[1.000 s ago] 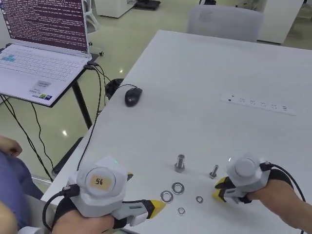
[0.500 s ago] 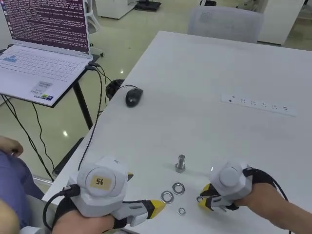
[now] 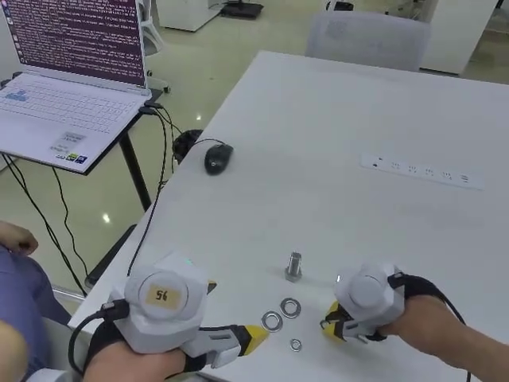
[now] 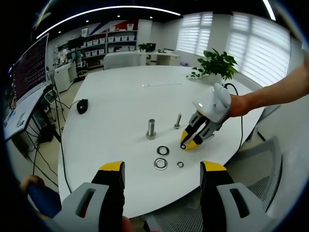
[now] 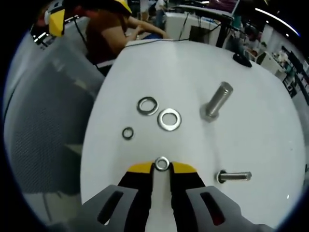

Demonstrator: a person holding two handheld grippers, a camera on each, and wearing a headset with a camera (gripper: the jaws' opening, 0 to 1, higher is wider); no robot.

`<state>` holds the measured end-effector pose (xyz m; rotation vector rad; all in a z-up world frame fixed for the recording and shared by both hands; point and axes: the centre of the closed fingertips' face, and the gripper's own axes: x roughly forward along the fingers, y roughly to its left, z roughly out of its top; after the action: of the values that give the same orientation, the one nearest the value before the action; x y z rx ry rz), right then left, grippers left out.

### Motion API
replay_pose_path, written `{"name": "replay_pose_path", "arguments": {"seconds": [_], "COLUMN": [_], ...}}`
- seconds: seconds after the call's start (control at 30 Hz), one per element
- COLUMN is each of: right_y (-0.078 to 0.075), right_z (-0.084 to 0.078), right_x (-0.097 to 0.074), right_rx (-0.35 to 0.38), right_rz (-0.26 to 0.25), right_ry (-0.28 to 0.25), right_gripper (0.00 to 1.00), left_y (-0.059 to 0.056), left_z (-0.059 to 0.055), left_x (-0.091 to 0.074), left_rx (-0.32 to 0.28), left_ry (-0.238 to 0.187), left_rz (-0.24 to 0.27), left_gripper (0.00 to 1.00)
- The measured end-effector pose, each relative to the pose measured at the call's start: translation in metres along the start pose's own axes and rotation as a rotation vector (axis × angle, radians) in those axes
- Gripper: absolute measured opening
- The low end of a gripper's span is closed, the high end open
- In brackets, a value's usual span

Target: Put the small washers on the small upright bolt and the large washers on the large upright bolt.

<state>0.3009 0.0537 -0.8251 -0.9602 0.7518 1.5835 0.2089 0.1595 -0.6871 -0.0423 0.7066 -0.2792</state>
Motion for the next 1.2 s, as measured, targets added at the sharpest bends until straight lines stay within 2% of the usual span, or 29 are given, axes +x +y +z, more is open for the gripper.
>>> {"name": "replay_pose_path", "arguments": {"seconds": [0.33, 0.73, 0.83, 0.93, 1.2], "right_y": [-0.001, -0.013, -0.019, -0.028, -0.057], "right_z": [-0.001, -0.009, -0.011, -0.007, 0.001], "right_x": [-0.002, -0.013, -0.02, -0.033, -0.068], "right_rx": [0.049, 0.139, 0.158, 0.177, 0.147], "right_rz": [-0.019, -0.062, -0.085, -0.114, -0.205], "right_ry": [-0.011, -0.043, -0.049, -0.083, -0.105], "right_gripper": [0.14, 0.14, 0.14, 0.14, 0.14], "left_y": [-0.002, -0.002, -0.001, 0.0, -0.002], "left_z": [0.001, 0.0, 0.001, 0.001, 0.003], "left_x": [0.0, 0.002, 0.001, 0.001, 0.004], "left_rx": [0.003, 0.003, -0.001, -0.003, 0.003], "left_ry": [0.002, 0.003, 0.0, -0.001, 0.0], "left_rz": [-0.004, -0.01, -0.007, -0.004, -0.011], "left_gripper": [0.62, 0.62, 0.62, 0.62, 0.62]}}
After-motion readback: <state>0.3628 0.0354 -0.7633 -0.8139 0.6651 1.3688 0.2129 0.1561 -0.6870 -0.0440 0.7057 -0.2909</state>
